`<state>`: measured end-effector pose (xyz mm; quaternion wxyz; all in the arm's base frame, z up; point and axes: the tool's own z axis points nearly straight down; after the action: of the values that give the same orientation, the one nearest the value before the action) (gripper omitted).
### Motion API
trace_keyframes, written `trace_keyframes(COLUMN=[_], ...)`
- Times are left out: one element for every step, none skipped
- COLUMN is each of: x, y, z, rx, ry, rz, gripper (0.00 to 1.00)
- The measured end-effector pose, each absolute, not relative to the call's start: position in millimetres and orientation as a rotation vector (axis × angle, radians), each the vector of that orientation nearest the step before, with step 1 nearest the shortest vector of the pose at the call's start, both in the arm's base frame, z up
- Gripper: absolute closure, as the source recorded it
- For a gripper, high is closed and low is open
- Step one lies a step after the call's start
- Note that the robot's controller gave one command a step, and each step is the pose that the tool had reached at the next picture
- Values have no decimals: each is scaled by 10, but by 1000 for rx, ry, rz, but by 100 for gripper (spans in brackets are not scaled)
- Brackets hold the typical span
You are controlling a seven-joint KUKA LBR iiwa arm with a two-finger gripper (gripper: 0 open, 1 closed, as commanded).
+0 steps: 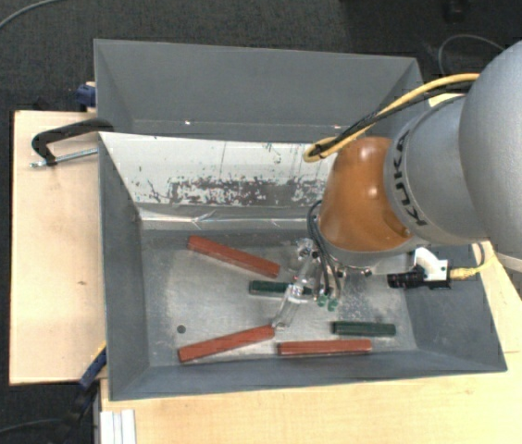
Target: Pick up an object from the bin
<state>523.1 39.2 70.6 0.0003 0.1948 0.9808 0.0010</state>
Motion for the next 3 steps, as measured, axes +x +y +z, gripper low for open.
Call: trace_keyframes(x=[5104, 5104, 5358], y=[227, 228, 366], z=[704, 704, 1980], rx=[758, 757, 268], ry=[3051, 3051, 3120], rz=[2, 1, 3], gripper=[0, 100, 100])
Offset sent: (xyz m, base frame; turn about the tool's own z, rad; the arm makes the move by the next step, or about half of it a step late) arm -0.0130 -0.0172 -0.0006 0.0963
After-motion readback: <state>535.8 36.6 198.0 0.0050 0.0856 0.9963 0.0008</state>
